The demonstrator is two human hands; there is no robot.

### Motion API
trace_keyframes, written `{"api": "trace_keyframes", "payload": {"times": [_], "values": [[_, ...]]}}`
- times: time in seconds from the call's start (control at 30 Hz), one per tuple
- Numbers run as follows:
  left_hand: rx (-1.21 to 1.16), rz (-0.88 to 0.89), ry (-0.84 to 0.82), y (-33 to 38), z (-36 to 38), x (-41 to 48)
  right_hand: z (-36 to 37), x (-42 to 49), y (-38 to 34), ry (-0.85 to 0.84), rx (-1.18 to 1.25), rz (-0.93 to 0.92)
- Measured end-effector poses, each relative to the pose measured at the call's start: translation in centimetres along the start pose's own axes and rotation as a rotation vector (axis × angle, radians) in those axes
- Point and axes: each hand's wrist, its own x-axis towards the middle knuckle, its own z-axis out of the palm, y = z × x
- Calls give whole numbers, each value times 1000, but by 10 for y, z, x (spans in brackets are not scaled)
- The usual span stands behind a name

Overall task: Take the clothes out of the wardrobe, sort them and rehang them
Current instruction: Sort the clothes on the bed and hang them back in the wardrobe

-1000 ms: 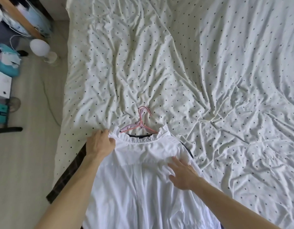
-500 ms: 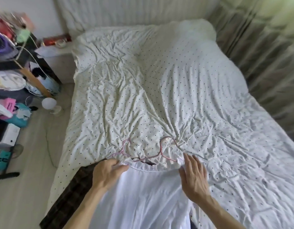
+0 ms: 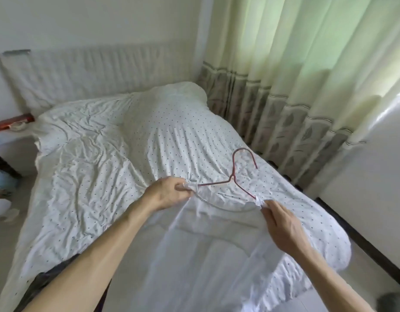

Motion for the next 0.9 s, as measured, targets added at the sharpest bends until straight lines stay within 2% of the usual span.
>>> {"api": "trace_keyframes", "payload": {"times": [0.17,0.43,0.6,0.7,0.83,0.9], "values": [[-74,235,-187,139,39,11,-91,-23,52,151,-45,64],[-291,608,-464,358,131,-5,-226,-96,123,508,-33,128],[-304,706,-793,450,197,-29,-290,-179,172,654,-171,392],[-317,699,-958,489,250,-50,-304,-233,188,764,-213,602],[-221,676,-1189,507,335,-83,-296,-305,193,844,-192,872],[-201,609,-1306,508,375,-100,-285,-338,188,877,-115,1004]]}}
